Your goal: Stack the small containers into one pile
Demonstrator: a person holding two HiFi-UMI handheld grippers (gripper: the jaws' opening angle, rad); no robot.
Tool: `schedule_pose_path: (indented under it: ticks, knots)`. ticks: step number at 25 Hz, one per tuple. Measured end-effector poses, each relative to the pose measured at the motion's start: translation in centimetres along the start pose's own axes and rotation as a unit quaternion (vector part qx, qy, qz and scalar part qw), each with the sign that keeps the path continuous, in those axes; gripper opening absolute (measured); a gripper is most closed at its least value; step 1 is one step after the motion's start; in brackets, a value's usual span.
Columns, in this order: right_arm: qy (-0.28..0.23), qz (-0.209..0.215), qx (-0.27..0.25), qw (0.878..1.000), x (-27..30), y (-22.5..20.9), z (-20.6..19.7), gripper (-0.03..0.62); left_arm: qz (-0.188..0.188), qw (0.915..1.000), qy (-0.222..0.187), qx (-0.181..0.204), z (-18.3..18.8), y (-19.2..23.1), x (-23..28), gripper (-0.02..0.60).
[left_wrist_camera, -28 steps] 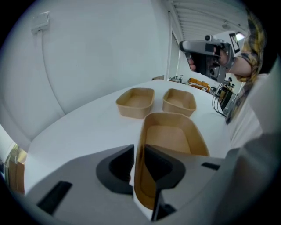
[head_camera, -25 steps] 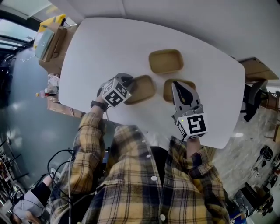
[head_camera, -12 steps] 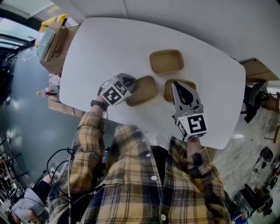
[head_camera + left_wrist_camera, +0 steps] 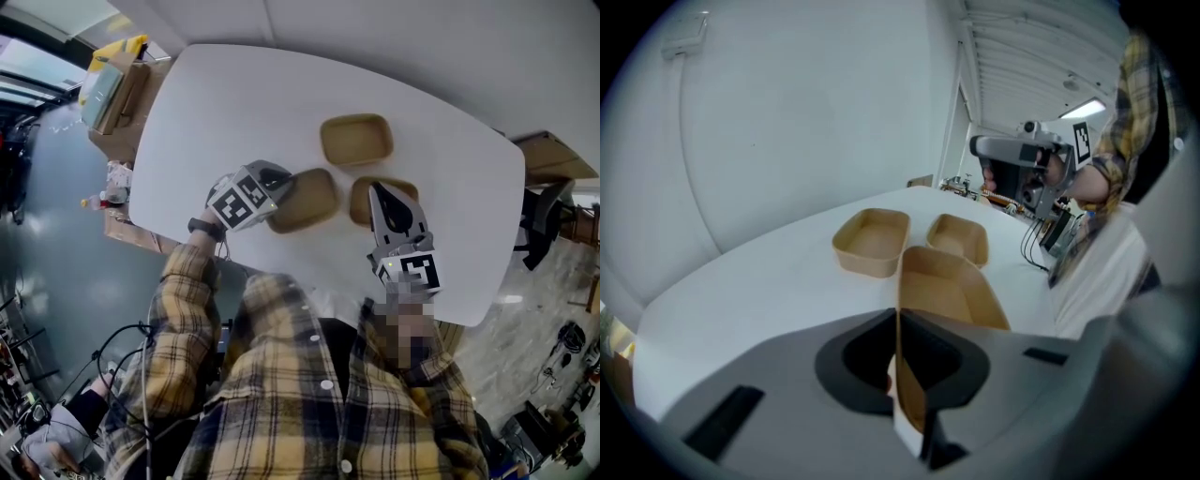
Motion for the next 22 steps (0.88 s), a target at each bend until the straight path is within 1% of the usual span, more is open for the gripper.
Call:
schedule_pose_path:
  ticks: [4,11,15,18,22]
  knots:
    - [0.003,-0.002,0.008,1.000,0.0,0.0,-0.6,0.015,0.000,0.9996,-0.027,-0.007,1.7,0.5,-1.5,0.025]
    - [0.009,-0.015,0.017,1.000,-0.1,-0.2,-1.2,0.015,-0.015,0.9985,-0.041,0.032,6.0,1.2,-2.8,0.025]
    - [0.015,-0.025,0.026,0.999,-0.2,-1.3,-1.5,0.015,-0.019,0.9977,-0.051,0.042,9.1,2.3,-2.2,0.025]
    - [0.018,-0.036,0.031,0.999,-0.3,-2.4,-1.8,0.015,-0.023,0.9970,-0.049,0.054,11.3,3.6,-1.0,0.025]
    - [0.024,-0.048,0.042,0.998,-0.3,-3.8,-2.3,0.015,-0.033,0.9965,-0.045,0.062,13.5,5.5,0.5,0.025]
Point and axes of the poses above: the fingertips, and each gripper's own axes: x forward along the fingers, y to its left, z out of its top, the point moved 2 cm from there along -x, backward along the fingers, and after that the axes turned 15 degrees about -z, right-handed, at the moved point
